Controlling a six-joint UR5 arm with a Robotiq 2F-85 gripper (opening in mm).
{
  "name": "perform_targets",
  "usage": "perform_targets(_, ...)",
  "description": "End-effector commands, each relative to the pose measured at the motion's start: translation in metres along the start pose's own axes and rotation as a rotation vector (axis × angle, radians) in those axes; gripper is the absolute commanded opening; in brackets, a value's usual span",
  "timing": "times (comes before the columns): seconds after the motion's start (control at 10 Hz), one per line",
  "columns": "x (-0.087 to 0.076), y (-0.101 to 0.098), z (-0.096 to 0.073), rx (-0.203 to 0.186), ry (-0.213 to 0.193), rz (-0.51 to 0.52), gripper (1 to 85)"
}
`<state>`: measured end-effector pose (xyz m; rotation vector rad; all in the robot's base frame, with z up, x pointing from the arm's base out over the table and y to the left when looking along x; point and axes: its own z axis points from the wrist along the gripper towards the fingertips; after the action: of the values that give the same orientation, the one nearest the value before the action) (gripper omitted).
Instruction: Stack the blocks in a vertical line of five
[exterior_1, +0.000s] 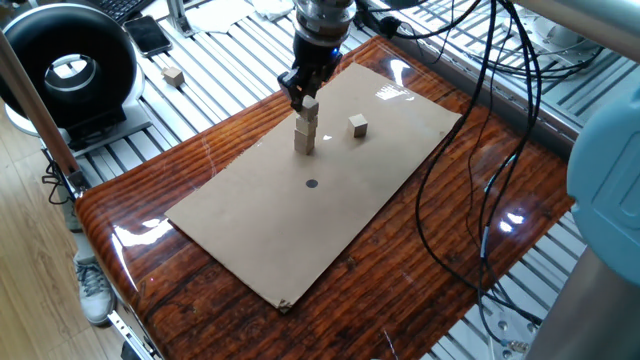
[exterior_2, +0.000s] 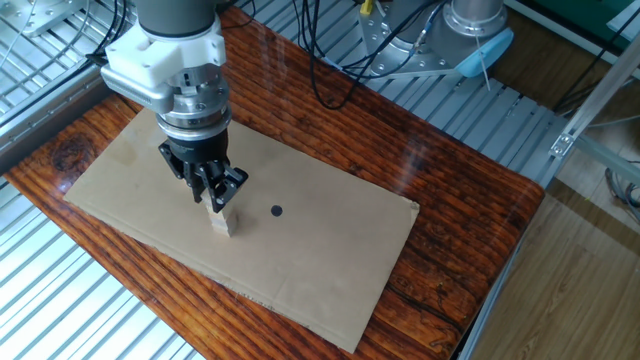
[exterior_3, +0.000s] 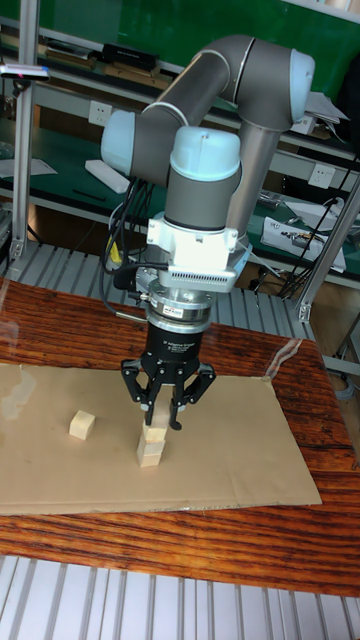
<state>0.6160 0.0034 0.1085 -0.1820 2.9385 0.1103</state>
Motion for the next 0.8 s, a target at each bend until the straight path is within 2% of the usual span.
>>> perform_targets(0.0,0.0,-0.0031,-0.0025,-0.006,0.002,-0.01,5.3)
perform_targets(0.1,-0.0014,-0.0018,-0.0049,-0.024,0.001,-0.018,14.3)
perform_targets(0.2,-0.0019,-0.0031,-0.0057,-0.024,0.001,-0.024,19.3)
perform_targets(0.5,-0.0057,0.0,-0.0045,-0.034,-0.01,-0.026,27.3)
perform_targets(0.7,-0.006,0.0009,-0.0043,-0.037,-0.01,-0.027,28.0)
